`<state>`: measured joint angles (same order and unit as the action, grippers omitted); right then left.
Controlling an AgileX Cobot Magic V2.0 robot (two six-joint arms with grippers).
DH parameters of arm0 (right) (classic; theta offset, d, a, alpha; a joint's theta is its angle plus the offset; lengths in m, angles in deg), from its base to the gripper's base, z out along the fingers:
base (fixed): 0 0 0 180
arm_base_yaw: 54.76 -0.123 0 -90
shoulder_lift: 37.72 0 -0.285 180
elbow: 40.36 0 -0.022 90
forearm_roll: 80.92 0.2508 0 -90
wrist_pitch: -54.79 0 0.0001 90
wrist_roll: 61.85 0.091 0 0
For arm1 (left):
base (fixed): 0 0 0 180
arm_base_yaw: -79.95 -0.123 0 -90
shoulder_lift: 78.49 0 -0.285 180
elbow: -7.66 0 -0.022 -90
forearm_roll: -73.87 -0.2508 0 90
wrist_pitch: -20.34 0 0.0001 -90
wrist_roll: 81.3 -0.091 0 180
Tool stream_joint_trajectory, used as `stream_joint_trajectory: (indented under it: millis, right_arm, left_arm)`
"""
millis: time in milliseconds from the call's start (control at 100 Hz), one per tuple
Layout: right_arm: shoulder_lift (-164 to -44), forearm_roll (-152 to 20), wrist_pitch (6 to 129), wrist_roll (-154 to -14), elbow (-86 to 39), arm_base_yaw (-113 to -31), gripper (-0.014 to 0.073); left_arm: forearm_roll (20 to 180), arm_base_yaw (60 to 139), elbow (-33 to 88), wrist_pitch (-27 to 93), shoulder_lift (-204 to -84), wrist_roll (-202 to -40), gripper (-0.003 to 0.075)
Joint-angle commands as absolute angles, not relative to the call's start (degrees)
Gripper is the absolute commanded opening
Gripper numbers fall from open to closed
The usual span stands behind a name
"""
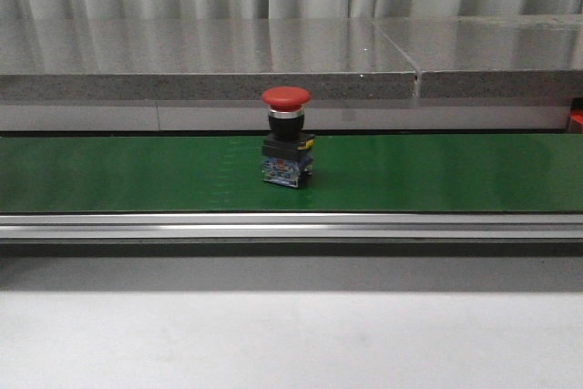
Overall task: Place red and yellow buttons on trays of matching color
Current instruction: 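Carry the yellow button with the left gripper onto the belt, release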
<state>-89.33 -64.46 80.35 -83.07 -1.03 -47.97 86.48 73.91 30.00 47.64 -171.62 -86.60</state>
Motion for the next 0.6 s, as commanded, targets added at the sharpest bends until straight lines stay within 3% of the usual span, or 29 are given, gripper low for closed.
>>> stream_joint_trajectory:
  millis: [0,290,590]
  right_arm:
    - [-88.92,-64.21,75.95,-83.38,-2.66,-48.07,-0.012]
    - [-88.92,-64.21,75.95,-83.38,-2.66,-48.07,-0.012]
    - [-88.92,-64.21,75.95,-83.38,-2.66,-48.07,-0.012]
  left_arm:
    - [87.46,74.32,26.51,44.27,-169.32,-86.51,0.0552]
    - [88.74,74.32,18.58,45.66,-168.08,-86.51,0.0547]
    - [89.38,77.85,18.92,44.57,-156.22,-89.22,0.0547]
